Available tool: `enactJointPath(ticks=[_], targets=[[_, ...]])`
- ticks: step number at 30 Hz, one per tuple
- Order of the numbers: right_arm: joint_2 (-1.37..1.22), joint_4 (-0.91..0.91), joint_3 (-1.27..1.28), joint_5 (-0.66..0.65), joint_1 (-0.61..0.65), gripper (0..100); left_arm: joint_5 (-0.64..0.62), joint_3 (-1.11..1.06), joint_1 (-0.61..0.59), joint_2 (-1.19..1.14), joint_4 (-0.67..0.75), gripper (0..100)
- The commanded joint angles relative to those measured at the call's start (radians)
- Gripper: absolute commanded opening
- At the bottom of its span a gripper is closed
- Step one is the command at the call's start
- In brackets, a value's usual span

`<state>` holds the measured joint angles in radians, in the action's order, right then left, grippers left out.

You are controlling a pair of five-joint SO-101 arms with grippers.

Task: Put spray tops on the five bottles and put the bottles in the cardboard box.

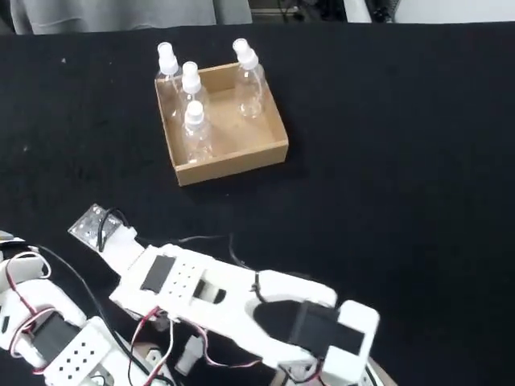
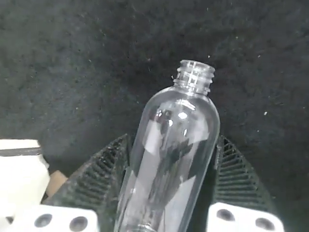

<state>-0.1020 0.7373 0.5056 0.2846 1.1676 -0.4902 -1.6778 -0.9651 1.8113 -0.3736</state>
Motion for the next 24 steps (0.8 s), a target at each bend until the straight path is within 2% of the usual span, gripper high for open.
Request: enactJointPath(ticks=[1, 11, 21, 24], targets=[[0.005, 0.014, -0.053, 0.002, -0.048, 22.2, 0.002, -0.022, -0.013, 0.011, 0.021, 3], [0.007, 0.072, -0.074, -0.032, -0.091, 11.3, 0.002, -0.022, -0.013, 0.011, 0.021, 3], [0.153, 0.216, -0.073, -0.051, -0.169, 10.3, 0.002, -0.022, -0.012, 0.011, 0.021, 3], [0.168, 0.250, -0.071, -0.118, -0.196, 10.3, 0.002, -0.022, -0.010, 0.011, 0.021, 3]])
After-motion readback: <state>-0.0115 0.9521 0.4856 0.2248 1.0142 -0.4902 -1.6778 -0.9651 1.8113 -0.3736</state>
